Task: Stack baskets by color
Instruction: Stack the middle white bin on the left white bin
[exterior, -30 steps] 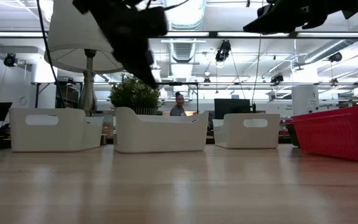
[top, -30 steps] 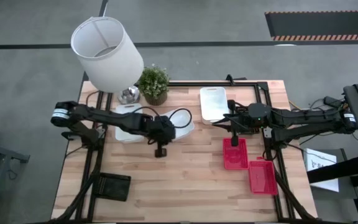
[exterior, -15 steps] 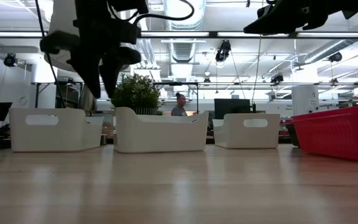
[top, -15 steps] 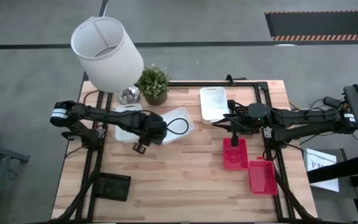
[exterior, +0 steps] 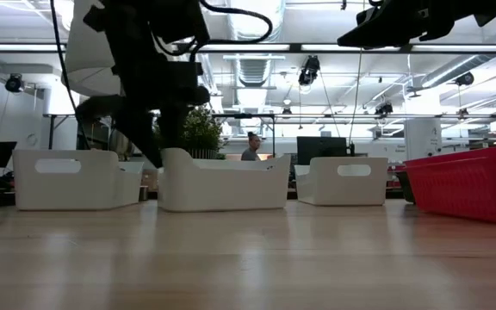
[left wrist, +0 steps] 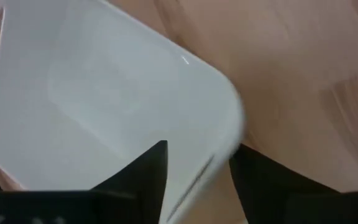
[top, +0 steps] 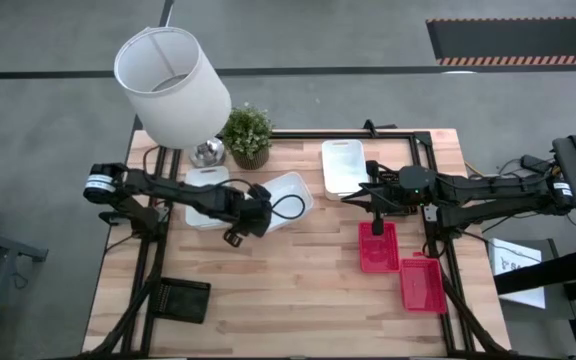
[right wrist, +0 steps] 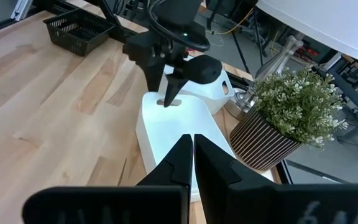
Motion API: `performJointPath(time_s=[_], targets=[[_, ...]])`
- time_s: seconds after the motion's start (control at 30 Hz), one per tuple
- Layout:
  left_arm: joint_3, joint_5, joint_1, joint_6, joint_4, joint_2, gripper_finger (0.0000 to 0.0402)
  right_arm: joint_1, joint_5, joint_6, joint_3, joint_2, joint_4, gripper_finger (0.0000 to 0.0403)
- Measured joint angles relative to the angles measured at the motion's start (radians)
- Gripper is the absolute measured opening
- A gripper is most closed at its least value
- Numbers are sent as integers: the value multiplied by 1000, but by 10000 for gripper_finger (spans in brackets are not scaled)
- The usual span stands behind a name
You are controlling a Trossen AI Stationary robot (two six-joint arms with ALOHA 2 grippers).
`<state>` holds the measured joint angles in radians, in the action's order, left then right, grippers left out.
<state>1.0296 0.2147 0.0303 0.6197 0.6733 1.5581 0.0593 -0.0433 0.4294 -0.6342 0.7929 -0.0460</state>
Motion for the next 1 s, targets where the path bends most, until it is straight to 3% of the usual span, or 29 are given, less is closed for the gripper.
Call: performJointPath(time_s=[0.37, 0.6, 0.77, 1.0], targets=[[21, -11, 23, -8, -172, 1, 8, 0, 0, -2, 0, 0, 0, 9], [64, -25, 91, -35, -350, 0, 1, 0, 0, -11, 0, 0, 0, 9], [99, -23, 160, -123, -382, 0, 0, 0, 0, -10, 0, 0, 0, 9], [105, 118, 272, -231, -397, 0, 0, 0, 0, -10, 0, 0, -1, 9]])
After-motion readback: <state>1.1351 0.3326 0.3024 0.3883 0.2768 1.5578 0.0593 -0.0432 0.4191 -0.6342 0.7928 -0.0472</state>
